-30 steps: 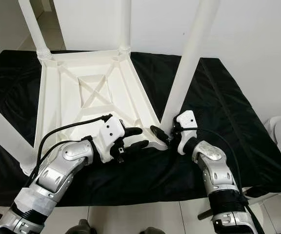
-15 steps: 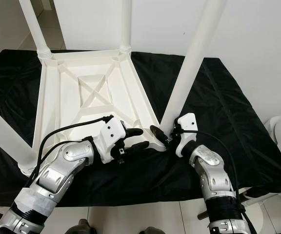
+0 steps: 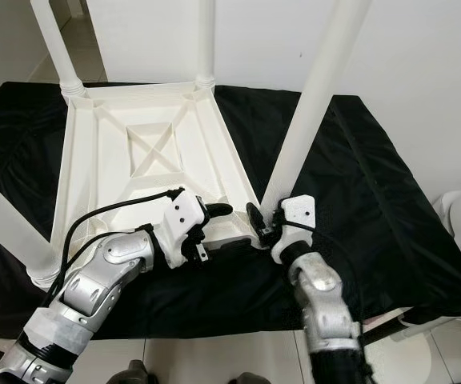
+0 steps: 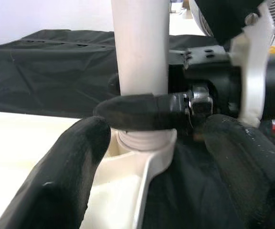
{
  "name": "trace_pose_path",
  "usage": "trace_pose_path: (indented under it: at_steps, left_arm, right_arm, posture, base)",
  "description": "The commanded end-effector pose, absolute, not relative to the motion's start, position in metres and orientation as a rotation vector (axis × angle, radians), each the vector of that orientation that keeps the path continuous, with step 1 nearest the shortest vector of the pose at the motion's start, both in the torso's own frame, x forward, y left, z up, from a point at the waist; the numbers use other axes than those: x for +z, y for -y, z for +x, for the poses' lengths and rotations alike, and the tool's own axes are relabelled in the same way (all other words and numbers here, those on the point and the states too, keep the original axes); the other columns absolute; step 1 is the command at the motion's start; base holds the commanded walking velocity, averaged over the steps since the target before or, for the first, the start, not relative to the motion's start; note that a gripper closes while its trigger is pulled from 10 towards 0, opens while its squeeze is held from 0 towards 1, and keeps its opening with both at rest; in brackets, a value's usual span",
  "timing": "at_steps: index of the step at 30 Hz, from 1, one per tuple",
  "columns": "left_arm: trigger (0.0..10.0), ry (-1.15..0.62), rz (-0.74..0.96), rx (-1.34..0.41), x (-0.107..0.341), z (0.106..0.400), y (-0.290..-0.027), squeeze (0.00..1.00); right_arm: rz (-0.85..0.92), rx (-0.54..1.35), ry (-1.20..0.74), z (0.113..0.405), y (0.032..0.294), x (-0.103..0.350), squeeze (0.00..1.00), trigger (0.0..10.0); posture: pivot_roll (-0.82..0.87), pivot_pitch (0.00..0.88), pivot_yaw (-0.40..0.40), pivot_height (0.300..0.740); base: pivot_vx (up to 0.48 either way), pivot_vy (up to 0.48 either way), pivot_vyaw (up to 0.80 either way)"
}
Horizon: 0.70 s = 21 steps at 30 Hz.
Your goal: Building children table
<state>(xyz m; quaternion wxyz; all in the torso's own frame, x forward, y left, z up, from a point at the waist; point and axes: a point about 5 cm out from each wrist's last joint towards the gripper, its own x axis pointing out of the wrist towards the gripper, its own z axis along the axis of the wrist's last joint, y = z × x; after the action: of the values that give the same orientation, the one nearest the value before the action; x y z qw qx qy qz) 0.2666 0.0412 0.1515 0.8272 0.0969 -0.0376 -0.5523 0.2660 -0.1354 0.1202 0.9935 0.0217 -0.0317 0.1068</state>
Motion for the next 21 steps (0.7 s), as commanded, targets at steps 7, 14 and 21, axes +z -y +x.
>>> trace_pose_path:
  at_steps: [7,14,21]
  left_arm:
    - [10.0,0.087,0.231,-1.250,0.1499,0.2617,-0.0364,0.00]
    - [10.0,0.096,0.245,-1.236,0.1499,0.2631,-0.0383,0.00]
    - [10.0,0.104,0.258,-1.239,0.1493,0.2622,-0.0383,0.00]
  right_arm:
    - [0.032,-0.040,-0.005,0.2622,0.1357,0.1129,0.00,10.0]
    - [0.041,-0.116,0.013,0.2603,0.1324,0.1169,0.00,10.0]
    - [0.045,-0.099,0.006,0.2566,0.1326,0.1161,1.00,10.0]
  posture:
    - [0.00,0.000,-0.043,0.740]
    - [0.00,0.000,-0.046,0.740]
    - [0.00,0.000,-0.043,0.740]
  base:
    - [0.000,0.000,0.00]
    - [0.000,0.000,0.00]
    - [0.000,0.000,0.00]
